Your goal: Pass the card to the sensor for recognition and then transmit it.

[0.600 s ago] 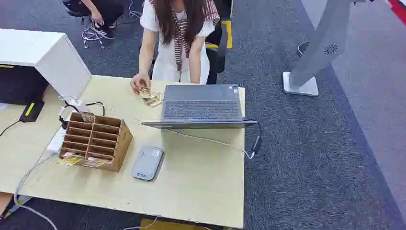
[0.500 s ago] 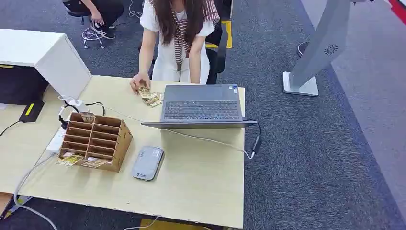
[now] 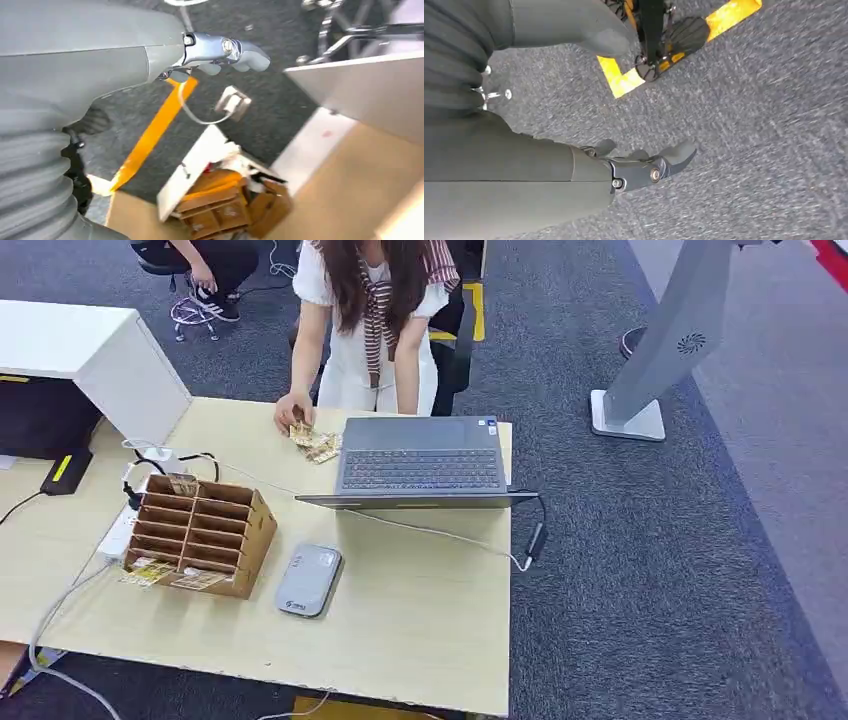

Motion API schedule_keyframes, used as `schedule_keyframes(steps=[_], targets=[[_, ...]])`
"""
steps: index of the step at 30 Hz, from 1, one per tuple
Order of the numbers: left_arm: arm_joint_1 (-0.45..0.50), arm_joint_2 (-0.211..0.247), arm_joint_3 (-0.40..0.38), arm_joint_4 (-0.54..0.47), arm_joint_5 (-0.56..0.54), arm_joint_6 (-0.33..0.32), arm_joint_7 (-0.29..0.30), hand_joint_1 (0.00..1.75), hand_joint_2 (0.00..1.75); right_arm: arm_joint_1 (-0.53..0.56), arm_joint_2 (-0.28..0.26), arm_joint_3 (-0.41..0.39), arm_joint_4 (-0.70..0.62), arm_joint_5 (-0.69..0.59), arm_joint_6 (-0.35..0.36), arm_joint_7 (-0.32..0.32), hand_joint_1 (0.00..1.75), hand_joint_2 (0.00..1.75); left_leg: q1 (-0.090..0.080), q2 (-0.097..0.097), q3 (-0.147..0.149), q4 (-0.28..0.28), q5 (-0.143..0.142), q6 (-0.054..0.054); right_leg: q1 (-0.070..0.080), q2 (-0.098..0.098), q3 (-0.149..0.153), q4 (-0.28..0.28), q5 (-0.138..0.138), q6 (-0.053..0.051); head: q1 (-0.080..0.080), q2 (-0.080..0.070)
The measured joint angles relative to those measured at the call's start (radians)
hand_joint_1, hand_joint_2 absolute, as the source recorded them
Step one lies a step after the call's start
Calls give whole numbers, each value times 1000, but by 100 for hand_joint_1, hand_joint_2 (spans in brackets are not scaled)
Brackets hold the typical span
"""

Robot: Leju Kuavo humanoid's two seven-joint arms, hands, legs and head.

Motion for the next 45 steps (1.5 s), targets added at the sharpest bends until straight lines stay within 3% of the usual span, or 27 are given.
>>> schedule_keyframes(steps=[10, 18, 25, 31, 45], targets=[[141, -51, -103, -325, 107, 40, -58, 0, 175, -3, 17, -72, 15, 40, -44, 26, 0, 175, 0, 0, 0, 0, 0, 0, 0, 0, 0, 0, 0, 0, 0, 0], [226, -85, -164, -595, 169, 63, -137, 0, 175, -4, 24, -108, 27, 92, -70, 56, 0, 175, 0, 0, 0, 0, 0, 0, 0, 0, 0, 0, 0, 0, 0, 0], [189, -90, -164, -810, 104, 15, -170, 0, 175, -5, 24, -115, 34, 174, -71, 79, 0, 175, 0, 0, 1, 0, 0, 0, 0, 0, 0, 0, 0, 0, 0, 0], [115, -23, -211, -851, -50, 88, -162, 0, 175, -7, 24, -115, 38, 230, -63, 93, 0, 175, 0, 0, 1, 0, 0, 0, 0, 0, 0, 0, 0, 0, 0, 0], [-82, 123, -373, -806, -408, 289, -43, 0, 175, -17, 19, -105, 43, 313, -47, 117, 0, 175, 0, 1, 1, 0, 0, 0, 0, 1, 0, 0, 0, 0, 0, 0]])
